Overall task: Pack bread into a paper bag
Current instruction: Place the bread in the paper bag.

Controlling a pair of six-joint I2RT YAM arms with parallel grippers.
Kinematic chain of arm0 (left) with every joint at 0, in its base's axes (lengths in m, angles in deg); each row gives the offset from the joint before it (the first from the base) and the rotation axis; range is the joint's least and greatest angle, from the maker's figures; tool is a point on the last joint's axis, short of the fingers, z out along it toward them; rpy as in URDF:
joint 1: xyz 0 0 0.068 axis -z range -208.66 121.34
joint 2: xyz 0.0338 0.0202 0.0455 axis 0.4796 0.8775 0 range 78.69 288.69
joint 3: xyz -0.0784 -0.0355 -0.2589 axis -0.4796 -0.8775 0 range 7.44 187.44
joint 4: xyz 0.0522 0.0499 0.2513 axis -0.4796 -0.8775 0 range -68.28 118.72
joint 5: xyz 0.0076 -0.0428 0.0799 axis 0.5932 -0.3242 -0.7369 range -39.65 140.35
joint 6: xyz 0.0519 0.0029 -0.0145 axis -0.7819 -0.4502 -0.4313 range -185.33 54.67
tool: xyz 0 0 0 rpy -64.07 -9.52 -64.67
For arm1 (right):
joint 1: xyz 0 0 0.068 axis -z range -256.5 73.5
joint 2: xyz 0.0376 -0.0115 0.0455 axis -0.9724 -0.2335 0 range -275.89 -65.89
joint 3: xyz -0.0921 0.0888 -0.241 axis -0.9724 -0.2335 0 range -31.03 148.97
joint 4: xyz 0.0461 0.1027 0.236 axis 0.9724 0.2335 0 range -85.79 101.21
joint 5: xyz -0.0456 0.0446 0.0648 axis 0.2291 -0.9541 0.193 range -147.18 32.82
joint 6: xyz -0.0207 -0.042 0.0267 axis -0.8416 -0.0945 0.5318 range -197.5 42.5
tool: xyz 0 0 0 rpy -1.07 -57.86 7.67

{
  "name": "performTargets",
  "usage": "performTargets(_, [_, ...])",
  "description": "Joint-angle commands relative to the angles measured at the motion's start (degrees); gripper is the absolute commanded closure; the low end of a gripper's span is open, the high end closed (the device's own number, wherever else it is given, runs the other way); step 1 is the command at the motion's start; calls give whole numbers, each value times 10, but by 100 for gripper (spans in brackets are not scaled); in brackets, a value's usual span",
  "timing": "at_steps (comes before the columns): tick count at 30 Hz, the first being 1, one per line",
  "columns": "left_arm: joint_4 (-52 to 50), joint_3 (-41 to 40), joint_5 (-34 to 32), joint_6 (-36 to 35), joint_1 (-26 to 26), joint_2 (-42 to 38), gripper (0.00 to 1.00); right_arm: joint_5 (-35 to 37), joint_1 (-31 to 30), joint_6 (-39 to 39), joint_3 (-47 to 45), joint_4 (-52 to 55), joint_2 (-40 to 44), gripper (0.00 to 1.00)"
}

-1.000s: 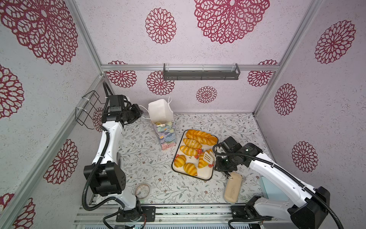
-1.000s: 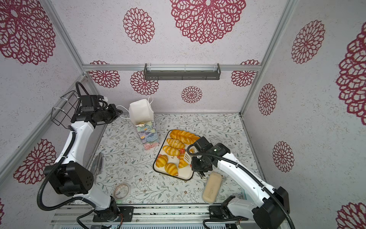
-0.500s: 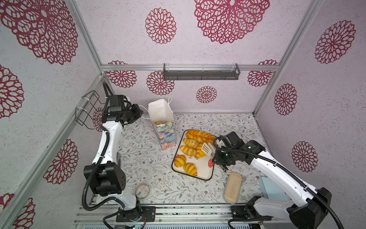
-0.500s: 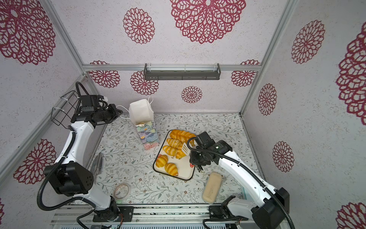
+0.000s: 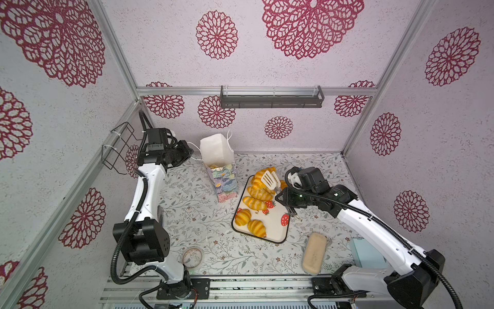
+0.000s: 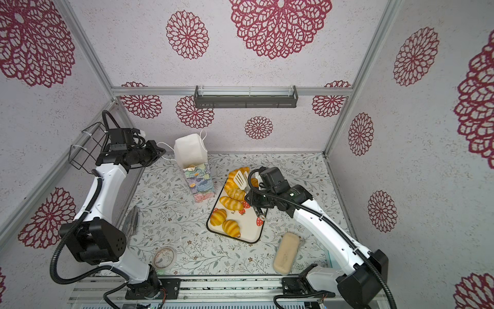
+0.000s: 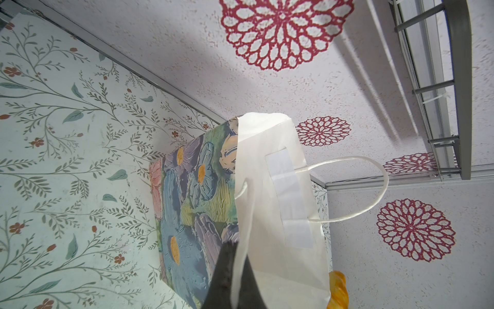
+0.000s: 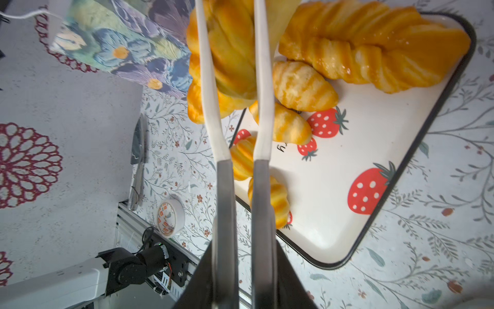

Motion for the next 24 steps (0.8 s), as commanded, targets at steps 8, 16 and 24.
performTargets(8, [18, -9, 2, -5, -3, 0, 100, -46, -12, -30, 140, -88, -69, 70])
performTargets(16, [17, -8, 0, -6, -3, 0, 100, -50, -25, -72, 255, -49, -139, 70])
performTargets(24, [17, -9, 2, -6, -4, 0, 100, -35, -43, -115, 374, 10, -204, 70])
